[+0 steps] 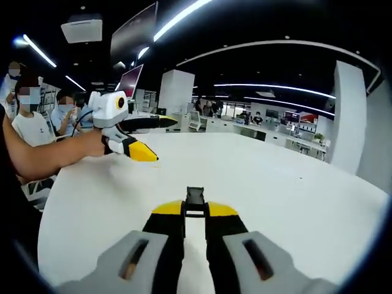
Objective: Snap the two parts of the plastic buckle together until the buckle closes and remains connected.
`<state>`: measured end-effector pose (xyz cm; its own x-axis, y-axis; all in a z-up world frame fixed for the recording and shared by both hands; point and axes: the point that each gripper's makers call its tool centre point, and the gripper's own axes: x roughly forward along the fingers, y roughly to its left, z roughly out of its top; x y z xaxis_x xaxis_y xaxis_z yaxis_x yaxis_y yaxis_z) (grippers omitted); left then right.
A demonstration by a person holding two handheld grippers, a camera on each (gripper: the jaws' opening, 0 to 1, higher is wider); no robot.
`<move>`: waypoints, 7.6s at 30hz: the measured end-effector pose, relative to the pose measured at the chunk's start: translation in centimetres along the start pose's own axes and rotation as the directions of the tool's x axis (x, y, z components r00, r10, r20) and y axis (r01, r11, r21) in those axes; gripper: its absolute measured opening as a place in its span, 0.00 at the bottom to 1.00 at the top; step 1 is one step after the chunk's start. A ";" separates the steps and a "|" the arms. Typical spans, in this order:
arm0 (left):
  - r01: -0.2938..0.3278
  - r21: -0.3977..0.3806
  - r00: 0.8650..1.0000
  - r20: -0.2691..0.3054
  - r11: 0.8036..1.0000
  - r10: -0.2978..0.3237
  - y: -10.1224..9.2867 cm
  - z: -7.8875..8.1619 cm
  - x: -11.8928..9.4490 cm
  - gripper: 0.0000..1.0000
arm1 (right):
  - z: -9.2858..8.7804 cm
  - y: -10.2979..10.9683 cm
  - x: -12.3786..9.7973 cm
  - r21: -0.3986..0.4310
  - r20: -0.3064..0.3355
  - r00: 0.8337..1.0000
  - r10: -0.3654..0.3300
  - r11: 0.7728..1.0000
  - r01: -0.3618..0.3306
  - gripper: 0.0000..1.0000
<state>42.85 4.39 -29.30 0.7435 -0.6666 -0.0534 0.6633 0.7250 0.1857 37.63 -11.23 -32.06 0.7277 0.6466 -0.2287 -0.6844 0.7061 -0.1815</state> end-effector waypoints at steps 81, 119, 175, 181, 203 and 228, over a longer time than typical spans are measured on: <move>-0.008 -0.047 0.998 -0.058 0.999 0.006 -0.3 -1.7 1.1 1.00 | -2.0 -8.2 4.9 0.083 -0.098 0.982 -0.160 0.982 0.168 0.09; 0.021 -0.077 0.998 -0.065 0.997 -0.026 -1.1 -1.5 1.1 1.00 | -2.4 -10.7 9.5 0.074 -0.150 0.972 -0.183 0.978 0.195 0.09; 0.072 -0.077 0.992 -0.101 0.994 -0.080 -2.5 -2.6 1.0 1.00 | -1.7 -16.5 20.1 0.085 -0.179 0.969 -0.167 0.979 0.185 0.09; 0.073 -0.073 0.992 -0.102 0.995 -0.080 -2.5 -2.6 1.0 1.00 | -1.5 -16.5 20.6 0.077 -0.179 0.970 -0.167 0.980 0.183 0.09; 0.086 -0.060 0.989 -0.115 0.994 -0.092 -2.6 -2.9 1.2 1.00 | -2.3 -16.9 21.1 0.081 -0.219 0.959 -0.179 0.976 0.200 0.09; 0.100 -0.053 0.986 -0.126 0.994 -0.106 -3.0 -3.2 1.6 1.00 | -3.5 -16.7 21.2 0.084 -0.258 0.953 -0.159 0.979 0.186 0.10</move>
<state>42.28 1.73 -33.04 0.6736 -0.7125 -0.1964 0.7381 0.6627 0.1268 64.35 -10.29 -37.19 0.7909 0.4291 -0.4363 -0.5307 0.8359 -0.1399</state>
